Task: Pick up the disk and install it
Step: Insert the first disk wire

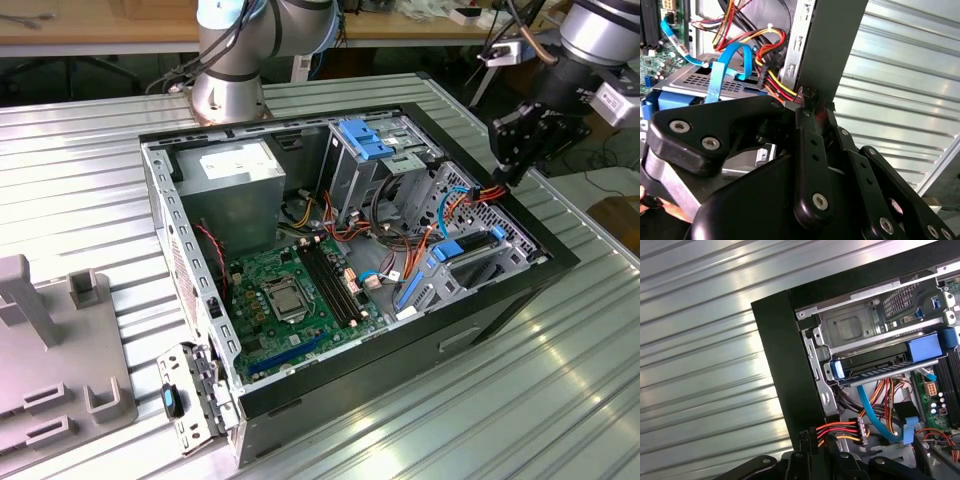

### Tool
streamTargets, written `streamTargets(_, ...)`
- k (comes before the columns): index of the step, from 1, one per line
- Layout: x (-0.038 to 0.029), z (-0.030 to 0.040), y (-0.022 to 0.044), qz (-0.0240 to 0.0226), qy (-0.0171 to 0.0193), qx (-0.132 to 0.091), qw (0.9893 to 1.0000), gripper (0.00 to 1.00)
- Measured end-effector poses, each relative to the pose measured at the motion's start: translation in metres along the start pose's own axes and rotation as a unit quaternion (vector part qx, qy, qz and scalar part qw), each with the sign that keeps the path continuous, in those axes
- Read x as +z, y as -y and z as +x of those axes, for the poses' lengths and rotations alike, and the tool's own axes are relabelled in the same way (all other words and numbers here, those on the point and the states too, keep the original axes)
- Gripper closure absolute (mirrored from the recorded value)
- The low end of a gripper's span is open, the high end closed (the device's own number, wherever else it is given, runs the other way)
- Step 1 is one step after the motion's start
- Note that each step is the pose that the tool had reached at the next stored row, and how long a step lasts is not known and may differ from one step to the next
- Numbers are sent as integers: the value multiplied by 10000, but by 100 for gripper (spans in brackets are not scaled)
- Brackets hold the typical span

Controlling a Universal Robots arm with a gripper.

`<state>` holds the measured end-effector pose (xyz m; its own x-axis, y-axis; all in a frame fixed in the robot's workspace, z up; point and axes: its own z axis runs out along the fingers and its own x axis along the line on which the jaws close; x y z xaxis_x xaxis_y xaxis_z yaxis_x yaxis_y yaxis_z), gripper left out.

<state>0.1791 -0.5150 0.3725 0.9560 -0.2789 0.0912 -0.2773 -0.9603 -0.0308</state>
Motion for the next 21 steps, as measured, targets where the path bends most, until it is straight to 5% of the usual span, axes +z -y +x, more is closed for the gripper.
streamTargets(6, 13, 10, -41, 50, -89, -217, 9997, 75)
streamTargets(16, 24, -56, -84, 98, -131, -239, 9996, 75)
streamTargets(21, 38, -63, -86, 127, -228, -261, 9993, 75)
